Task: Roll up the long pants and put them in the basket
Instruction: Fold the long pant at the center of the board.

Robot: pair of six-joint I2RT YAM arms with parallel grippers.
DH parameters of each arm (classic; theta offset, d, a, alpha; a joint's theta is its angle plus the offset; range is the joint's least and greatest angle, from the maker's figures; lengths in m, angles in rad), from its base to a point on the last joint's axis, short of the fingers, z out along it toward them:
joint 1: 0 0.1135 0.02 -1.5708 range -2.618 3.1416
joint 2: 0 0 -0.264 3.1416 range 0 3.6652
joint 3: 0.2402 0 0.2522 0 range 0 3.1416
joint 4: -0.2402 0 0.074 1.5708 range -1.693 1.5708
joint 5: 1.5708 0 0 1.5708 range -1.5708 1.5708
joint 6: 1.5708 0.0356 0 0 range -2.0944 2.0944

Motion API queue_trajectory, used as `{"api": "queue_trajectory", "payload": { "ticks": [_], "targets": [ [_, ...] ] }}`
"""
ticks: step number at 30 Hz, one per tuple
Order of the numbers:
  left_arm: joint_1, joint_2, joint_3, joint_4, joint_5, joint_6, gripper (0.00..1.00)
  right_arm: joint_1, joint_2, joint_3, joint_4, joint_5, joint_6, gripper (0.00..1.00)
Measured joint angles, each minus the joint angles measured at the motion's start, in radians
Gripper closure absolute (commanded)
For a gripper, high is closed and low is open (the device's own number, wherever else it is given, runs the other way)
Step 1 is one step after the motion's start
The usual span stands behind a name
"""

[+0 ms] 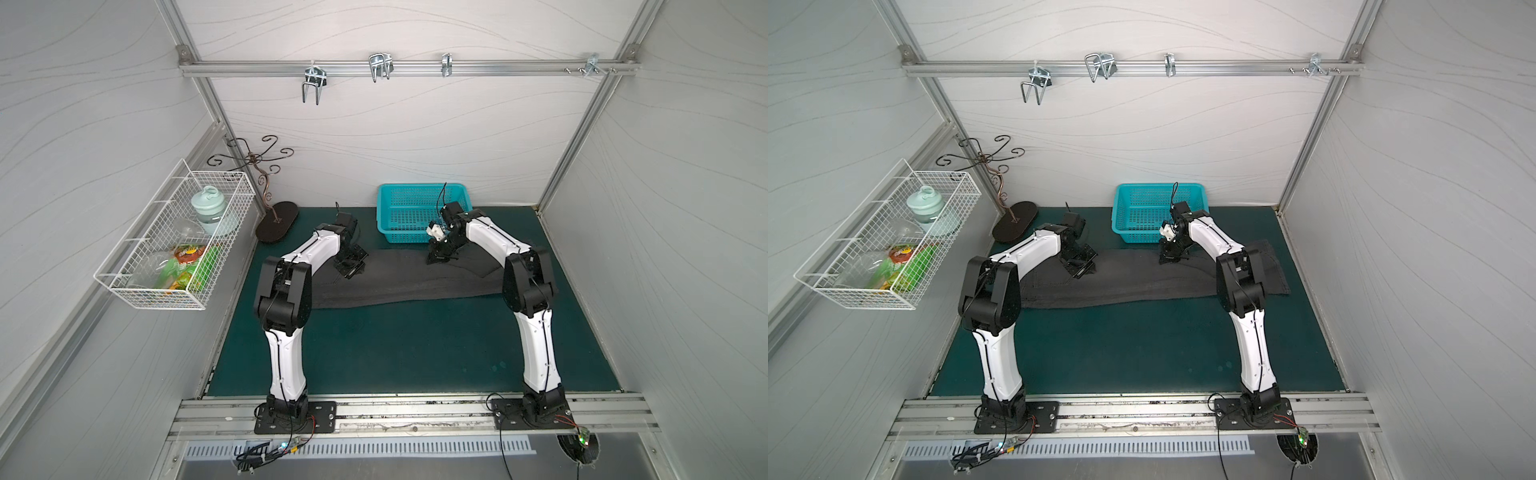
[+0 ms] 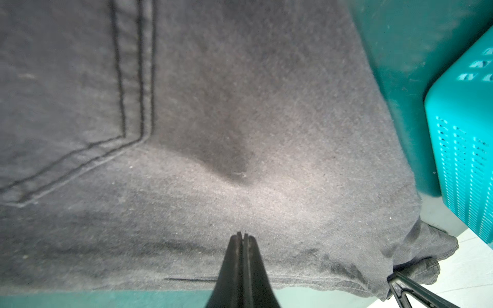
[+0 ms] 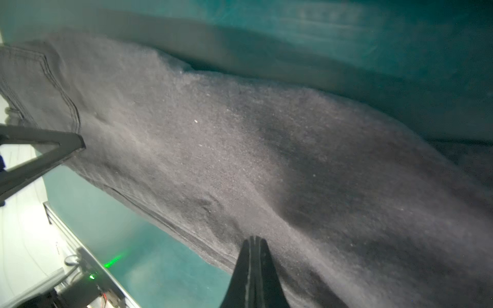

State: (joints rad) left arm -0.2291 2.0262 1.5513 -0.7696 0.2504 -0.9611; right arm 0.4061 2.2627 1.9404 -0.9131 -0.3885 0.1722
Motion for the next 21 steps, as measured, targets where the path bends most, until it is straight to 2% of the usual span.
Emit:
{"api": "queue_trajectory", "payload": {
  "ticks": [11, 21],
  "targets": [
    [0.0, 0.0, 0.0, 0.0, -0.001, -0.003, 1.0, 0.018, -0.061, -0.283, -0.013, -0.011, -0.006, 1.0],
    [0.0, 0.0, 0.0, -0.007, -0.003, -0.003, 1.0, 0.021, -0.15, -0.423, -0.035, 0.004, -0.005, 1.0]
  ]
}}
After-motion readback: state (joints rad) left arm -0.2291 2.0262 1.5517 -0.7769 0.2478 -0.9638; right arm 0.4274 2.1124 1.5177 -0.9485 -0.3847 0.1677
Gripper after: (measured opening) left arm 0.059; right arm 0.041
